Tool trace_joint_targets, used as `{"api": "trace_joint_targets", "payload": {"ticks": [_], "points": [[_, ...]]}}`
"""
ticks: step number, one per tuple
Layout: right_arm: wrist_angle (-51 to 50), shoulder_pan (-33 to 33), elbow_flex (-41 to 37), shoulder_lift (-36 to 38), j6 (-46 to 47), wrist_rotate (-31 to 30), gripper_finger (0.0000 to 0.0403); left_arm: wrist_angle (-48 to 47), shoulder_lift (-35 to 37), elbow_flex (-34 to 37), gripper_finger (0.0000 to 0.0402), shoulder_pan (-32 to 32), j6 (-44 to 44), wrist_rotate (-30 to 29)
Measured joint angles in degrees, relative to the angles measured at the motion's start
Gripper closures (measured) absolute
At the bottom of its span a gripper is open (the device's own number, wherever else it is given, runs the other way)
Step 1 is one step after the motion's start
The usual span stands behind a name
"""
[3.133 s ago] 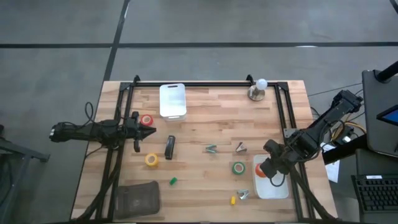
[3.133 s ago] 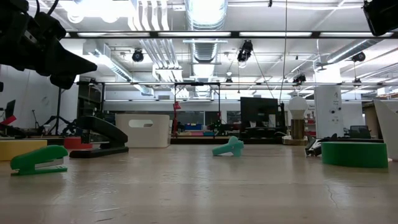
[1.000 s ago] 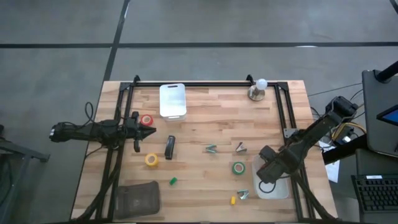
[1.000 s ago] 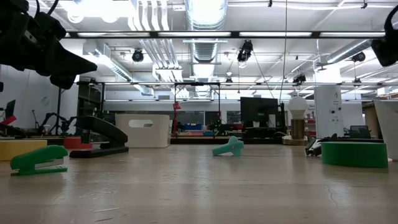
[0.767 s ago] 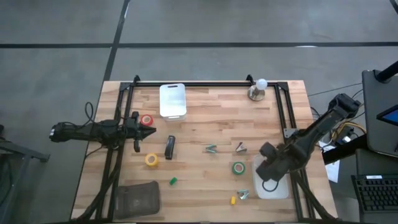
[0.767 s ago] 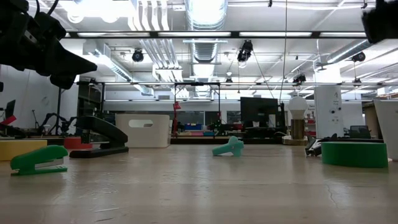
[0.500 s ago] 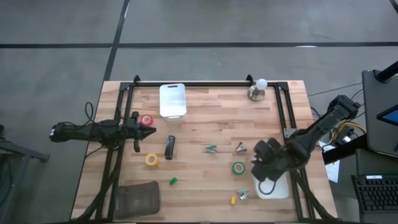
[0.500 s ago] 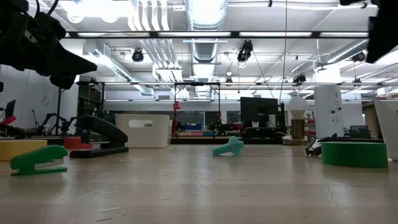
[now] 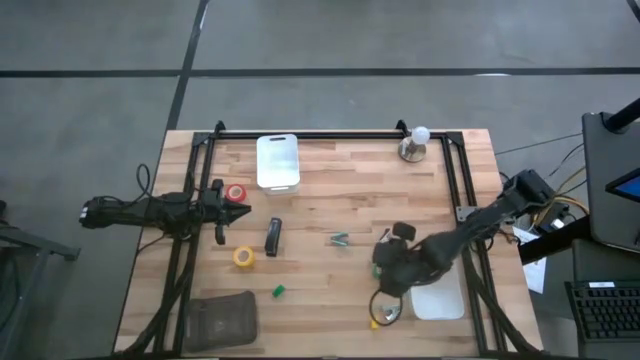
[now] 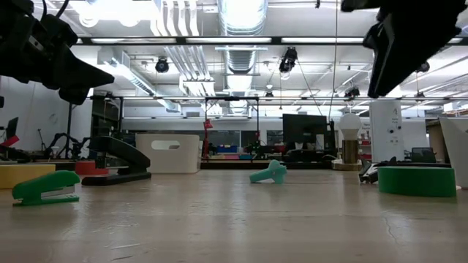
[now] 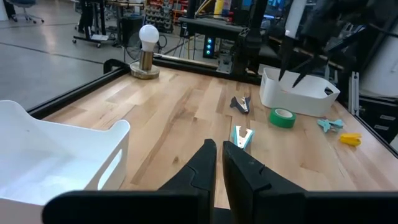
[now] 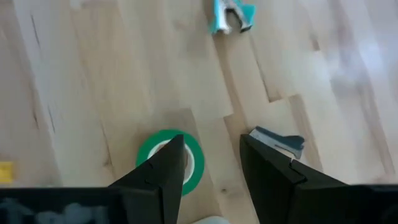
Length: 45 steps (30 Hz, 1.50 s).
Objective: Pick and place Stapler, Stapler remover, tape
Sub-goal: Put the green tape into the bottom white bin
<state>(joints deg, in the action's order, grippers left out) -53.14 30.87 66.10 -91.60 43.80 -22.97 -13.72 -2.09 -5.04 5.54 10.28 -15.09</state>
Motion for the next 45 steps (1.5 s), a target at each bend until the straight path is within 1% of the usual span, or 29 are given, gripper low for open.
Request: {"api": "trace_joint_targets", "payload": {"ticks": [5,11,16,21,27,31,36,38,45], "points": [[0.0,-2.3,-0.7,-2.6,-3.0,5.0,0.0256,0.0,0.0,0.0,0.0369,0.0,0.0,0.0],[2.9,-4.1,-3.0,-3.0,-6.0,7.4,0.0266,0.0,0.0,0.0,0.0369,0.0,0.0,0.0],[7.2,-5.2,-5.8,-3.7,-7.5,10.2,0.0268,0.0,0.0,0.0,0.0369,0.0,0.0,0.0],[10.9,-5.4,-7.9,-3.9,-8.1,11.5,0.0257,0.0,0.0,0.0,0.0369,0.0,0.0,0.0],[10.6,-5.4,-9.6,-4.1,-8.0,12.1,0.0242,0.0,0.0,0.0,0.0369,0.0,0.0,0.0],[12.1,-5.4,-10.1,-4.8,-8.6,12.1,0.0239,0.0,0.0,0.0,0.0369,0.0,0.0,0.0],[15.3,-5.5,-10.1,-6.9,-10.9,12.1,0.0254,0.0,0.0,0.0,0.0369,0.0,0.0,0.0],[15.0,-5.6,-10.1,-7.8,-11.0,12.1,0.0263,0.0,0.0,0.0,0.0369,0.0,0.0,0.0],[14.8,-5.9,-9.9,-7.6,-11.3,12.1,0.0304,0.0,0.0,0.0,0.0369,0.0,0.0,0.0]]}}
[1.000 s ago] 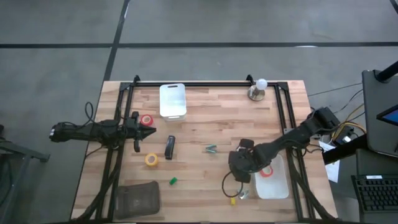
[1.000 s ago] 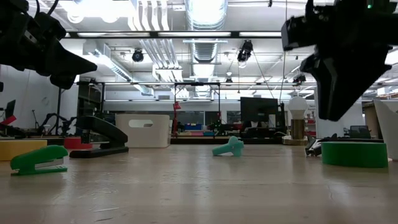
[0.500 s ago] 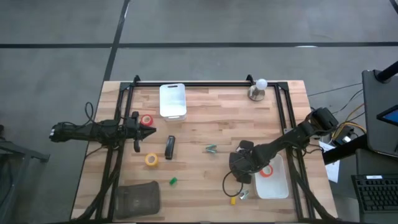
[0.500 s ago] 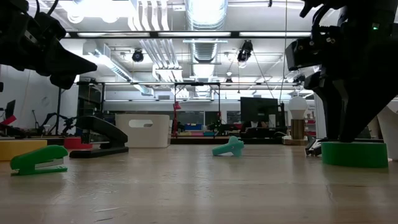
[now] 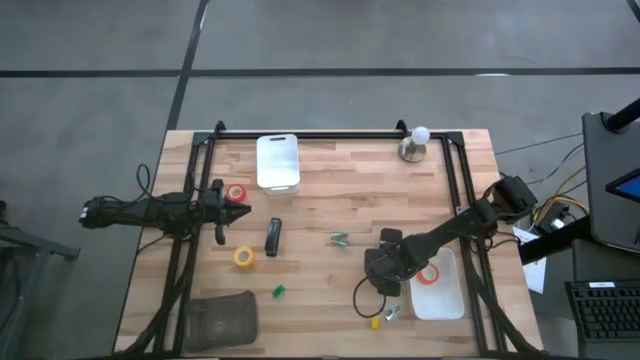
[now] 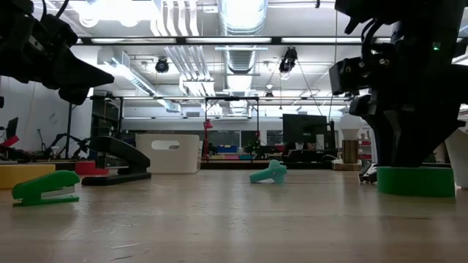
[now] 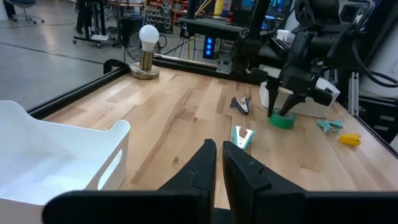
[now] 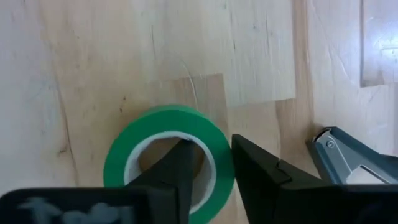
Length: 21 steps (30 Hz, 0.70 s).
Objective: Pick and place Stapler, Stapler remover, tape
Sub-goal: Put the green tape into the bottom white bin
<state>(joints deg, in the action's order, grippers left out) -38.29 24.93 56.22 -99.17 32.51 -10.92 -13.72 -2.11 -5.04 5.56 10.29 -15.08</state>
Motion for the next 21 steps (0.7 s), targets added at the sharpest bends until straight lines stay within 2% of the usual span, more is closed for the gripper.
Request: {"api": "trace_joint_targets", "payload": {"ticks": [9,21], "points": [[-0.9,-1.2,3.6,1.2,-3.2,-1.1,0.0367,0.0,0.0,0.0,0.0369,0.0,0.0,0.0],[-13.3,-1.2,13.8,6.0,-1.3,-3.2,0.036,0.0,0.0,0.0,0.0369,0.0,0.0,0.0]]}}
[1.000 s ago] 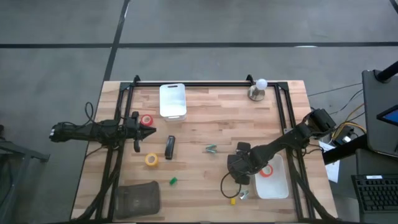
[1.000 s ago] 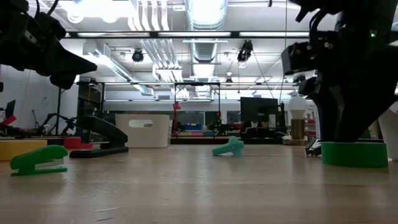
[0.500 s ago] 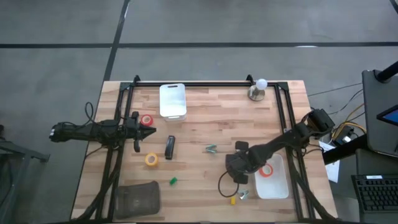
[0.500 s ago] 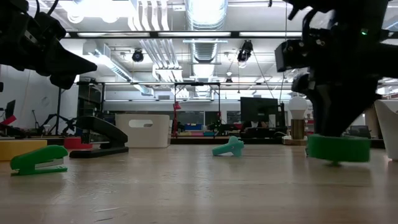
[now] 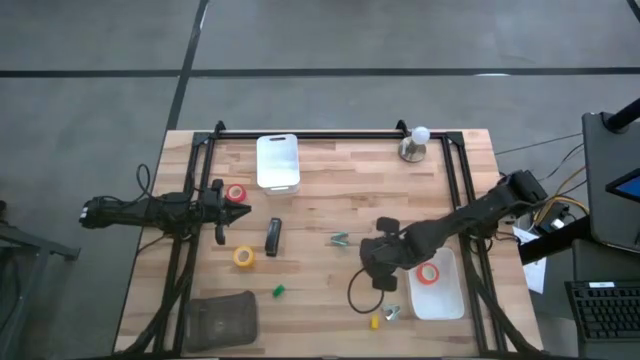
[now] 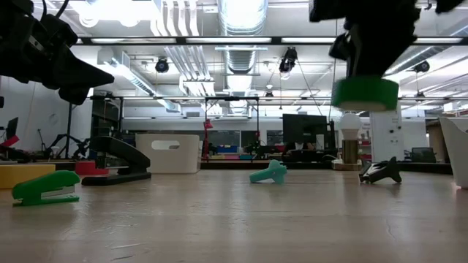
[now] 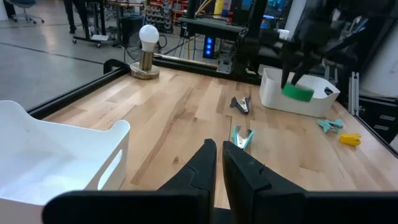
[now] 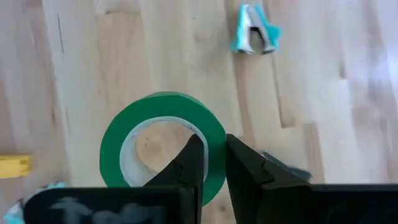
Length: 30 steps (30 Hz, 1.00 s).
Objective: Pick and place Stapler, Stapler remover, tape
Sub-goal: Put the green tape into the bottom white bin
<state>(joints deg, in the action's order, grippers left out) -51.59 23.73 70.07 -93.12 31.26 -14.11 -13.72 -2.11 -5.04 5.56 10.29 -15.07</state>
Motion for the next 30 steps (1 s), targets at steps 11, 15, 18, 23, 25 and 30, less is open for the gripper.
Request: {"api": "trace_joint_targets", "payload": {"ticks": [11,15,18,23,25,30], "points": [[-9.5,5.2,-1.4,8.4,18.1,-1.2,0.0359,0.0,0.0,0.0,0.0369,0.0,0.0,0.0],[-10.6,8.5,-3.0,11.5,25.2,-1.5,0.0359,0.0,0.0,0.0,0.0369,0.0,0.0,0.0],[-11.9,11.4,-4.9,13.6,31.0,-2.3,0.0359,0.0,0.0,0.0,0.0369,0.0,0.0,0.0],[-12.6,15.8,-8.8,16.6,40.5,-2.9,0.0358,0.0,0.0,0.0,0.0369,0.0,0.0,0.0],[-12.7,17.3,-10.3,17.2,43.7,-2.9,0.0358,0.0,0.0,0.0,0.0369,0.0,0.0,0.0],[-12.7,20.1,-13.8,18.5,49.3,-2.5,0.0358,0.0,0.0,0.0,0.0369,0.0,0.0,0.0]]}}
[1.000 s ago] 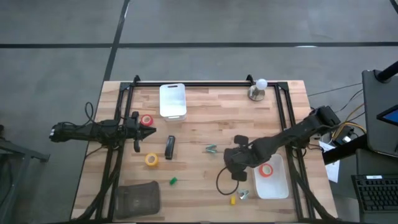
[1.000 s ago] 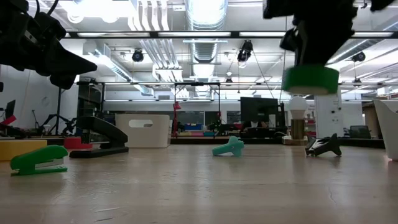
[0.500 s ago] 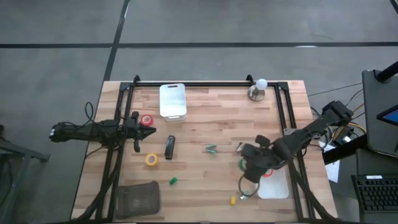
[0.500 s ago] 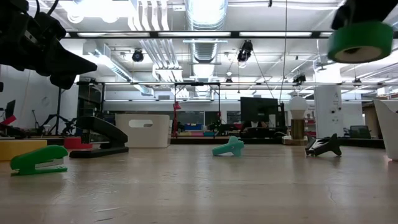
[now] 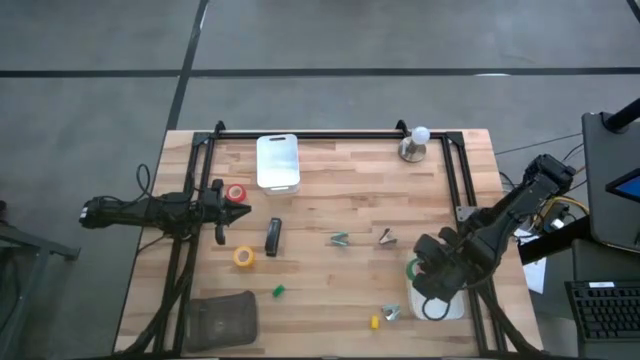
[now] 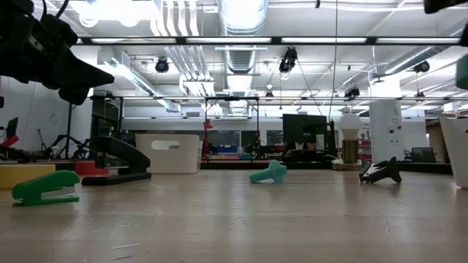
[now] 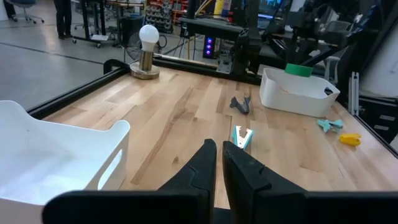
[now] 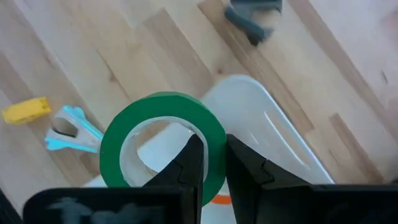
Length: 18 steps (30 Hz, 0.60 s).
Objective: Pick and place Stapler, Stapler remover, tape
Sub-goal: Put the green tape into the bottom white bin
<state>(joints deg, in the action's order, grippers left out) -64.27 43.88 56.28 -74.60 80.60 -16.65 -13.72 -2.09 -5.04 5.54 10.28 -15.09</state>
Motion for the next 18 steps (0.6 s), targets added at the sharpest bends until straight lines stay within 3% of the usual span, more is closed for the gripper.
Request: {"api": "trace_joint_targets", "payload": {"ticks": [6,14,18], "points": [[0.1,1.6,-3.1,0.1,4.0,0.6,0.0358,0.0,0.0,0.0,0.0369,0.0,0.0,0.0],[0.0,1.6,-7.6,-2.3,7.6,8.8,0.0358,0.0,0.0,0.0,0.0369,0.0,0.0,0.0],[0.2,1.6,-9.1,-2.9,8.2,9.6,0.0358,0.0,0.0,0.0,0.0369,0.0,0.0,0.0]]}}
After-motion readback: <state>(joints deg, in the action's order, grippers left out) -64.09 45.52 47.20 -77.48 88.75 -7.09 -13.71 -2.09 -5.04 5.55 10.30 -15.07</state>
